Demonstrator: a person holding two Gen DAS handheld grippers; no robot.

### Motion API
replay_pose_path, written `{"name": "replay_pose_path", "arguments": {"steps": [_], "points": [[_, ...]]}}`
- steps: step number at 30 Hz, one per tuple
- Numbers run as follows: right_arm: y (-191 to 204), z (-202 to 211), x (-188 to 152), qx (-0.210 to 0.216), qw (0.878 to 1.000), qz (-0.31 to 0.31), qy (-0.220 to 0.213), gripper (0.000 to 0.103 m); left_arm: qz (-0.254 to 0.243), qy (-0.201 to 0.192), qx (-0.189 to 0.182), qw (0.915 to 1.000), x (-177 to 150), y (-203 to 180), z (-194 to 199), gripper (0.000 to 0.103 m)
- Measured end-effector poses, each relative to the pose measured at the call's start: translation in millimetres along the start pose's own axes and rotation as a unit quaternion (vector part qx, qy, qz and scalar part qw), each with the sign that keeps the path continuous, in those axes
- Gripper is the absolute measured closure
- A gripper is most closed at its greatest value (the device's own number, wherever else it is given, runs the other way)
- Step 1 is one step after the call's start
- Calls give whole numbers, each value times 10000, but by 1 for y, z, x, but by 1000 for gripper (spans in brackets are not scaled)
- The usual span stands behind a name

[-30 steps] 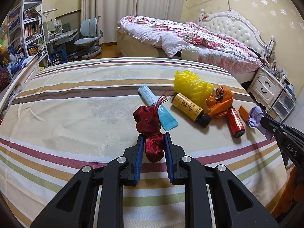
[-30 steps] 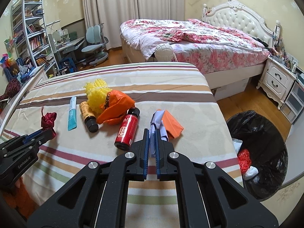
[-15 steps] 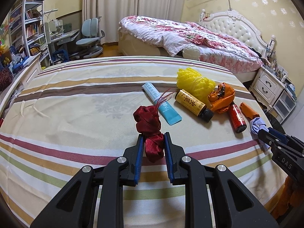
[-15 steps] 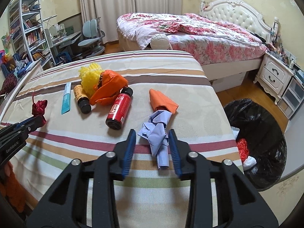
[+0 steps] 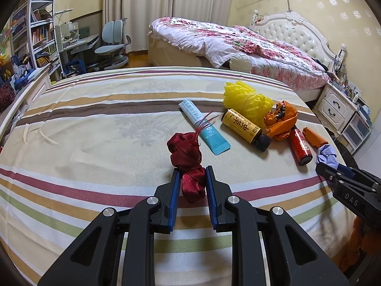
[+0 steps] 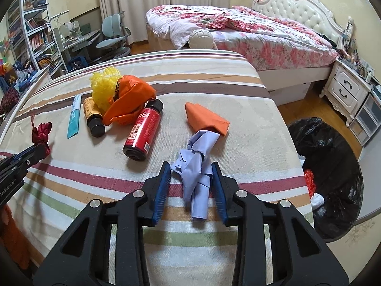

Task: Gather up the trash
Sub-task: 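Lift and carry the purple cloth and red ribbon over the black bin, then open the right gripper over the bin while the left releases the ribbon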

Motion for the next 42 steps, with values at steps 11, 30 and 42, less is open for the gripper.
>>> {"name": "replay_pose_path", "arguments": {"steps": [11,30,42], "points": [[-8,30,1,29,9995,-99,-313,71,-78,-140,-134,9998,2,-14,8,81],[-127,82,4,-975,9876,-797,-936,71,-1012,-555,-1322,9845,19,-166,20,81],[-199,58,-6,-1361,9802,-1174,-837,71,-1613,-433,-1759,9701,22,-268,-17,81]]}}
Point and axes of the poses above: each gripper's, at about its wrist camera, not at the fingertips, and z roughly against the way its jaws point, y to its left, x to its top, the point moved 1 cm from there along -z, roughly the way its jaws point, and after that the axes turned 6 degrees about -y, right-handed, at the moved point
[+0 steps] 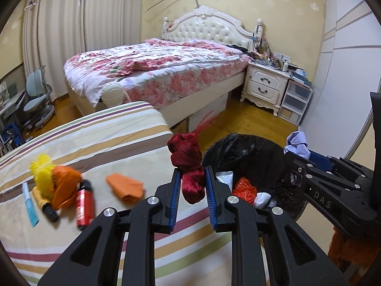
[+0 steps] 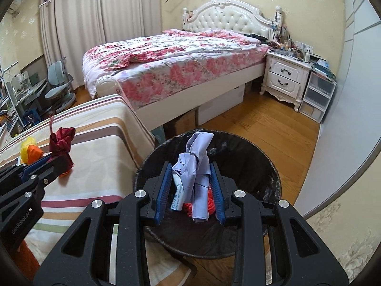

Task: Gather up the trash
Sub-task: 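Open the right gripper over the bin while the left releases the ribbon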

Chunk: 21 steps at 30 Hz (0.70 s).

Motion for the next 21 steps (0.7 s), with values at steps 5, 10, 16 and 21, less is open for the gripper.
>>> {"name": "replay_pose_path", "arguments": {"steps": [5,10,16,21], "points": [[-16,-17,-2,-86,9999,-90,93,71,-150,155,-20,9998,2,-17,-24,81],[-28,-26,-3,-101,9996,-201,161,71,-299,225,-19,9993,5,-28,-38,81],[-36,-33,-1,-100,9993,-298,179,71,-390,305,8,9988,10,-36,-50,81],[-39,-36,0,-95,9993,-281,212,68,-469,368,2,9982,11,-42,-57,79]]}}
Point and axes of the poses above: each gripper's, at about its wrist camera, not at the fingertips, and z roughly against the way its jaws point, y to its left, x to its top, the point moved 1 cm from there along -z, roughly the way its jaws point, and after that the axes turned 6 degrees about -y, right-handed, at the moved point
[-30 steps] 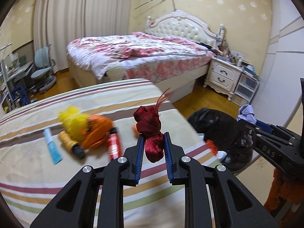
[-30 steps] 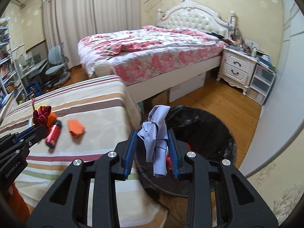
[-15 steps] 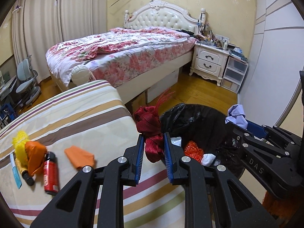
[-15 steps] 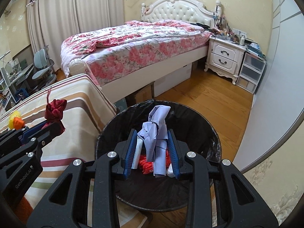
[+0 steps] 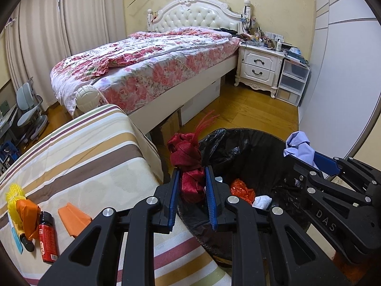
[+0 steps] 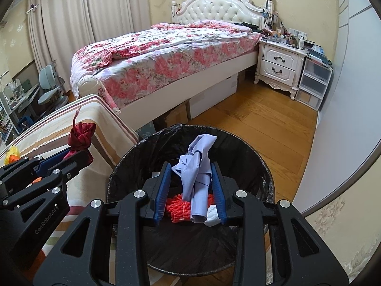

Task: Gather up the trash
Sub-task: 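Open the right gripper over the bin while the left releases the ribbon, then move both open grippers back over the items on the bed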

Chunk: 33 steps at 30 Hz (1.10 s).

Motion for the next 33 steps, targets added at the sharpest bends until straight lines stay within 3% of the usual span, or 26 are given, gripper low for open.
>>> {"name": "replay_pose_path", "arguments": {"steps": [2,3,4,9,14,16,33], "points": [[-2,0,1,-86,9999,-31,-54,55,16,17,13,10000,0,-1,0,72],[-3,1,1,-123,9999,-53,-78,52,31,3,31,10000,0,0,1,62],[-4,1,1,-144,9998,-73,-84,52,56,-21,50,10000,0,1,2,52],[-8,5,0,-218,9996,-114,-101,52,197,-63,120,9997,-1,10,8,40],[-5,11,0,-219,9996,-75,-133,51,290,-108,238,9992,-1,20,17,37],[-2,15,-1,-218,9996,-59,-147,45,295,-144,280,9991,-2,23,23,37],[65,34,-12,291,9991,294,-126,45,746,-119,941,9927,-33,92,73,37]]}}
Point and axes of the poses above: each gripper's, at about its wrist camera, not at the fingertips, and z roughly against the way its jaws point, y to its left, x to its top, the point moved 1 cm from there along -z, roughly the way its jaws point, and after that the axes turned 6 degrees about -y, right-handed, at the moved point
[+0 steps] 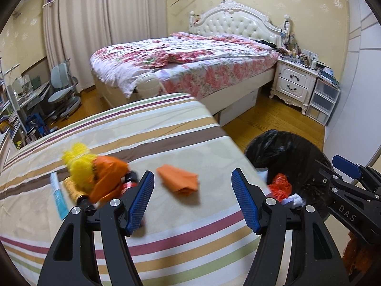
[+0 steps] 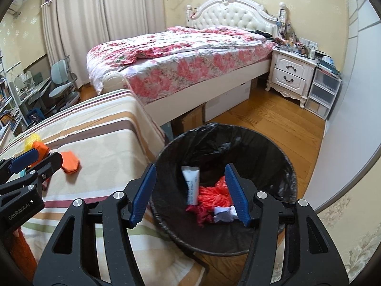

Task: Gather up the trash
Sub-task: 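Move both open grippers back over the items on the bed, then grasp the orange cloth with the right gripper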

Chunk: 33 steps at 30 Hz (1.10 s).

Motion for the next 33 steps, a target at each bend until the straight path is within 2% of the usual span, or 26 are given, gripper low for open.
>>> {"name": "replay_pose_path", "arguments": {"steps": [9,19,26,33], "points": [[53,-1,-6,401,9987,306,105,45,328,89,467,9983,-21,63,15,37],[108,-4,-12,813,9939,708,242,45,795,245,949,9920,-43,129,27,37],[143,-17,-13,1077,9895,869,405,45,1028,360,1178,9870,-51,160,26,37],[170,-39,-9,1087,9866,1036,633,45,1232,445,1300,9828,-55,182,23,37]]}}
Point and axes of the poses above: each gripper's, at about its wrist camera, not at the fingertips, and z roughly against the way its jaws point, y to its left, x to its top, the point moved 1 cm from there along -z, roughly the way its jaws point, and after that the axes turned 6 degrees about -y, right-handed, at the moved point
